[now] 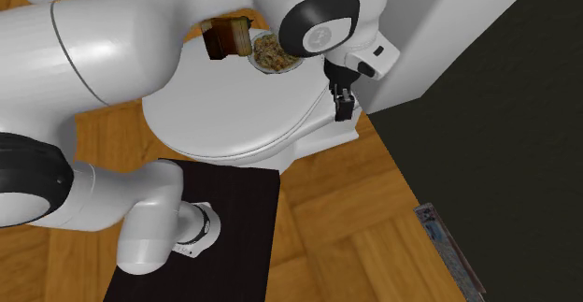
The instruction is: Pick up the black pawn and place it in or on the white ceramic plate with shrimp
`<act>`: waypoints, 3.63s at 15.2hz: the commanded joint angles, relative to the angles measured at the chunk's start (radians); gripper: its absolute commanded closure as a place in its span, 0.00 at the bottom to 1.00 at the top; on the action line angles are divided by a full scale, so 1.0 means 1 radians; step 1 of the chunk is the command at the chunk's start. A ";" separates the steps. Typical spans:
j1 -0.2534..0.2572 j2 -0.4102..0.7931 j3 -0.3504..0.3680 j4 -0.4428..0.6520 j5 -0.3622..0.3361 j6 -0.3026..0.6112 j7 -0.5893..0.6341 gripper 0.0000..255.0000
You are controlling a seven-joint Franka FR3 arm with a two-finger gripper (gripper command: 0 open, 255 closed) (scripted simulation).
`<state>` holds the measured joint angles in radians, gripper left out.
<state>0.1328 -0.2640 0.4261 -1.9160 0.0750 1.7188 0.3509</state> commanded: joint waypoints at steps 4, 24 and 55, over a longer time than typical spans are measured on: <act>0.033 0.169 0.090 0.161 -0.051 -0.021 0.117 0.00; 0.066 0.274 0.132 0.164 -0.096 0.056 0.185 1.00; 0.096 0.341 0.158 0.515 -0.134 -0.240 0.230 1.00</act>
<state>0.2250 0.0789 0.5807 -1.4071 -0.0579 1.4631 0.5748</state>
